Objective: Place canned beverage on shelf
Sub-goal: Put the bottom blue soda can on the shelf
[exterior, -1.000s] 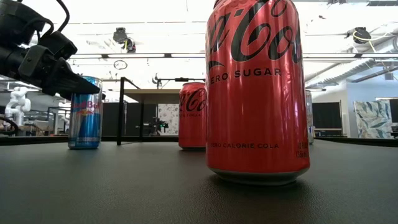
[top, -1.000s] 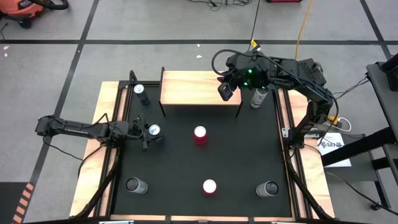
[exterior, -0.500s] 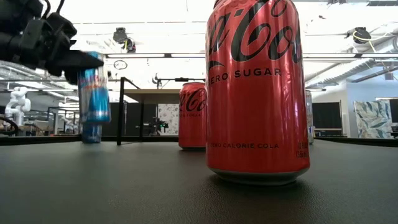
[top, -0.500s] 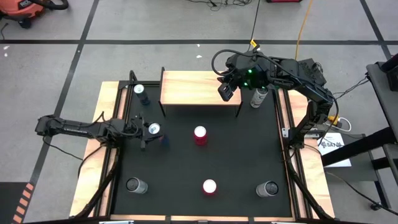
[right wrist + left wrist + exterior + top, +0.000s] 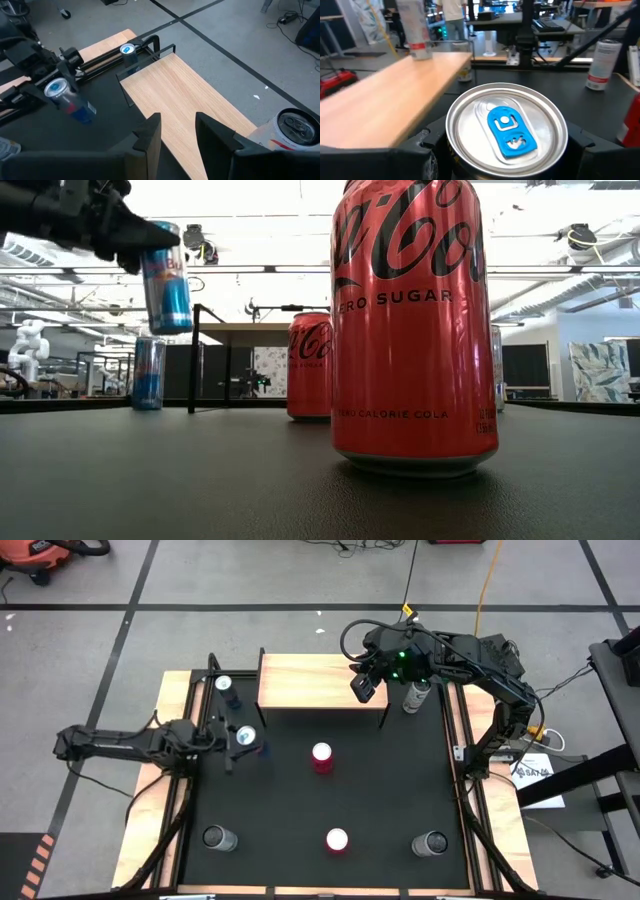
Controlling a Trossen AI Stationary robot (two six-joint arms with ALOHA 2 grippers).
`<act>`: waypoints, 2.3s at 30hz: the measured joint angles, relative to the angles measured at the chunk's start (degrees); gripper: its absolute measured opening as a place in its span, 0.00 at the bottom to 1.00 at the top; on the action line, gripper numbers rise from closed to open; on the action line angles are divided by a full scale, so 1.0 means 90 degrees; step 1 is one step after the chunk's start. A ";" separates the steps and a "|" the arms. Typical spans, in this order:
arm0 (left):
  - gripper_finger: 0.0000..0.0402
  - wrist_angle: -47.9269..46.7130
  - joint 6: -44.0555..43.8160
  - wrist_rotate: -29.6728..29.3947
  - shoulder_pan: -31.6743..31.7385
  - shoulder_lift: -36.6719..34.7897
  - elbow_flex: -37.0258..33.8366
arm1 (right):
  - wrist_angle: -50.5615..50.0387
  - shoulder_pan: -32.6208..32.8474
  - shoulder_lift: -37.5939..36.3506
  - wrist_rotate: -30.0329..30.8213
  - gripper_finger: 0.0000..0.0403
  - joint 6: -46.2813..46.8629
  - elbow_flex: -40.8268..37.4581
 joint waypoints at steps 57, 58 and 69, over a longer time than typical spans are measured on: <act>0.57 -0.0271 0.1006 0.5978 0.6080 0.5073 0.4029 | 0.0104 -0.0027 0.0027 -0.0005 0.27 -0.0619 -0.0294; 0.57 -0.0272 0.1020 0.6040 0.6123 0.5160 0.4098 | 0.0104 -0.0027 0.0027 -0.0005 0.27 -0.0619 -0.0294; 0.57 -0.0822 0.1629 0.6282 0.6540 0.6108 0.4988 | 0.0126 -0.0027 0.0024 -0.0002 0.27 -0.0620 -0.0294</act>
